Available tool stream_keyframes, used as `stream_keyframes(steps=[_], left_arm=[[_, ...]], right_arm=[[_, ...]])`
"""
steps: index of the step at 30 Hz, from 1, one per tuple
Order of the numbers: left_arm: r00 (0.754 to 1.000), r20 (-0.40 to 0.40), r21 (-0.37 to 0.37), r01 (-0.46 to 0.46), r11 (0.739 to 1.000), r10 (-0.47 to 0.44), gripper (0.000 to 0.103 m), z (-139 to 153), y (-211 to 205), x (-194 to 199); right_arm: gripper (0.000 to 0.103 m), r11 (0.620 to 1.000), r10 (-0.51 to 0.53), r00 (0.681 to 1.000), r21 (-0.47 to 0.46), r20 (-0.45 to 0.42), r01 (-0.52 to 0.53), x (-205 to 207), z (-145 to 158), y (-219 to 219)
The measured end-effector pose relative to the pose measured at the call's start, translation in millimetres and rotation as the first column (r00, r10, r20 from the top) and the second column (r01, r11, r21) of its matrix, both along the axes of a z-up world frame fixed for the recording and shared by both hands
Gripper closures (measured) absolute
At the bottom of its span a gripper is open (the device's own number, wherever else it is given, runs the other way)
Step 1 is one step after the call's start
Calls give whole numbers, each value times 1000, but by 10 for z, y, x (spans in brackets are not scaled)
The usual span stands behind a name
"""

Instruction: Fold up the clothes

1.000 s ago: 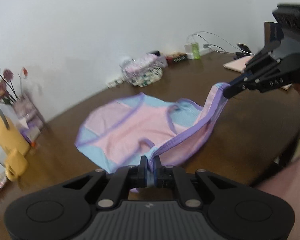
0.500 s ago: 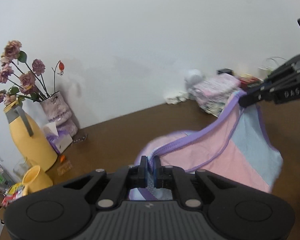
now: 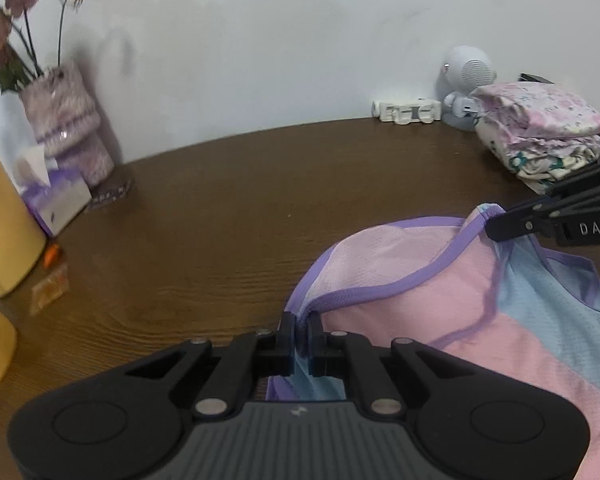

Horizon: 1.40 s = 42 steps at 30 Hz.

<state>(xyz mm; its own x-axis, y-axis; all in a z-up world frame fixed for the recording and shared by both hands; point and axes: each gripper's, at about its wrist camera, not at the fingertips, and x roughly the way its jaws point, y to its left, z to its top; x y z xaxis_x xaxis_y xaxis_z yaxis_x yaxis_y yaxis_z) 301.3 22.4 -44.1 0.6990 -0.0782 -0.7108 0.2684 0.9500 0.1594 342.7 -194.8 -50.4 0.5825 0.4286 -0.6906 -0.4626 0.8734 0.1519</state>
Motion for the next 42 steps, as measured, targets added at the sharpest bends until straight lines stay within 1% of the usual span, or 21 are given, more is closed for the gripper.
stream_keyframes(steps=[3, 6, 7, 8, 9, 10, 11, 12, 14, 17, 20, 22, 23, 24, 25, 26, 30, 32, 34, 38, 42], left_arm=[[1000, -10, -1, -19, 1000, 19, 92, -67, 16, 32], [999, 9, -17, -35, 999, 35, 89, -18, 45, -13], [999, 17, -23, -40, 999, 41, 84, 5, 56, -32], [999, 25, -29, -45, 999, 46, 73, 27, 67, -51], [998, 33, -36, -50, 998, 52, 67, 50, 78, -70], [998, 40, -42, -55, 998, 57, 54, 72, 89, -89], [997, 48, -49, -60, 997, 63, 46, 95, 100, -108], [996, 64, -53, -58, 997, 62, 43, 141, 117, -166], [993, 109, -57, -45, 997, 51, 34, 267, 162, -339], [987, 159, -35, -20, 999, 25, 28, 381, 183, -628], [984, 180, -14, 12, 1000, -9, 28, 376, 174, -987], [981, 190, -6, 31, 1000, -29, 30, 354, 165, -1224], [981, 193, -9, 33, 999, -31, 40, 327, 158, -1330], [981, 189, -9, 36, 999, -33, 45, 296, 148, -1434], [983, 180, -10, 37, 999, -35, 54, 268, 141, -1518], [985, 169, -18, 36, 999, -32, 57, 244, 150, -1588], [993, 118, -52, 20, 998, -14, 57, 179, 219, -1820], [996, 84, -65, 0, 998, 6, 57, 149, 257, -1893], [999, 46, -86, -18, 996, 22, 58, 117, 305, -1937], [999, -10, -145, -40, 989, 39, 63, 80, 394, -1988], [999, -45, -190, -29, 981, 21, 67, 57, 380, -2024]], right_arm=[[99, 1000, -17, 1000, -1, -12, 17, 74, -97, -16], [97, 999, -33, 999, 23, -13, 33, 101, -130, -50], [93, 998, -39, 999, 39, -12, 39, 85, -113, -79], [84, 997, -44, 999, 55, -11, 45, 69, -97, -109], [77, 996, -48, 999, 70, -7, 49, 42, -71, -144], [64, 995, -49, 999, 83, 11, 48, -24, -18, -201], [61, 994, -47, 999, 97, 26, 44, -98, 37, -261], [61, 993, -39, 999, 112, 37, 34, -197, 95, -333], [59, 990, -21, 998, 141, 56, 13, -398, 208, -476], [55, 988, 23, 997, 151, 73, -34, -793, 291, -675], [56, 990, 46, 997, 133, 65, -54, -1171, 232, -831], [60, 990, 51, 998, 131, 36, -55, -1371, 133, -918], [62, 990, 46, 999, 131, 23, -48, -1452, 79, -965], [62, 991, 39, 999, 131, 11, -40, -1526, 27, -1010], [64, 990, 26, 1000, 139, 2, -26, -1572, -13, -1054], [66, 987, 15, 1000, 158, -7, -14, -1604, -43, -1106], [70, 967, -12, 999, 253, -40, 22, -1654, -110, -1314], [78, 955, -5, 998, 295, -62, 23, -1636, -139, -1365], [83, 943, 10, 996, 332, -84, 19, -1621, -166, -1386], [84, 934, 20, 994, 357, -107, 19, -1624, -214, -1368], [84, 921, 2, 992, 387, -129, 49, -1632, -253, -1408]])
